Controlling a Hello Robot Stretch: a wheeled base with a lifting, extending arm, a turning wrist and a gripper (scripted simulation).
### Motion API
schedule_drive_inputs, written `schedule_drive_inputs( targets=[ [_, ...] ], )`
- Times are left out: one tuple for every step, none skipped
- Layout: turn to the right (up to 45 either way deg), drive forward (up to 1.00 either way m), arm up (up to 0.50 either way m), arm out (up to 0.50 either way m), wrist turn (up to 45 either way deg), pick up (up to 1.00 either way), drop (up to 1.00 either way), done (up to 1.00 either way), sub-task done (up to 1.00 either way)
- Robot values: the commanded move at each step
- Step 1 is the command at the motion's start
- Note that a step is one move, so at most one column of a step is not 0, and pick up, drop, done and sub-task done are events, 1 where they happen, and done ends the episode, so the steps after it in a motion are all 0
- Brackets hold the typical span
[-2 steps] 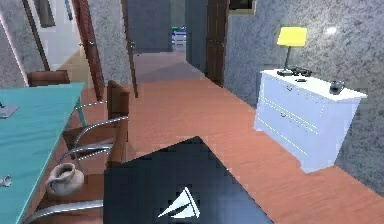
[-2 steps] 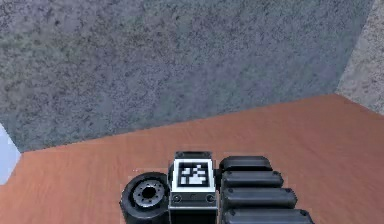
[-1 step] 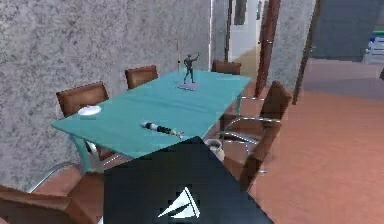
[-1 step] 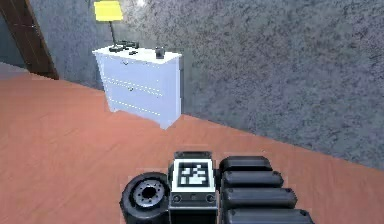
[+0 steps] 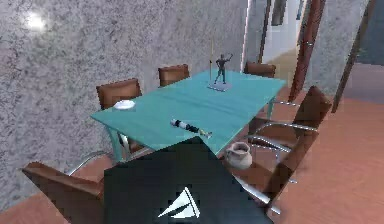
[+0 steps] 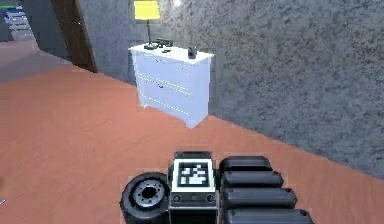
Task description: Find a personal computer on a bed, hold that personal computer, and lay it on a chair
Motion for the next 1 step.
schedule_drive_inputs(
  targets=[
    [45.0,0.0,0.0,0.0,0.0,0.0,0.0,0.0,0.0]
  ],
)
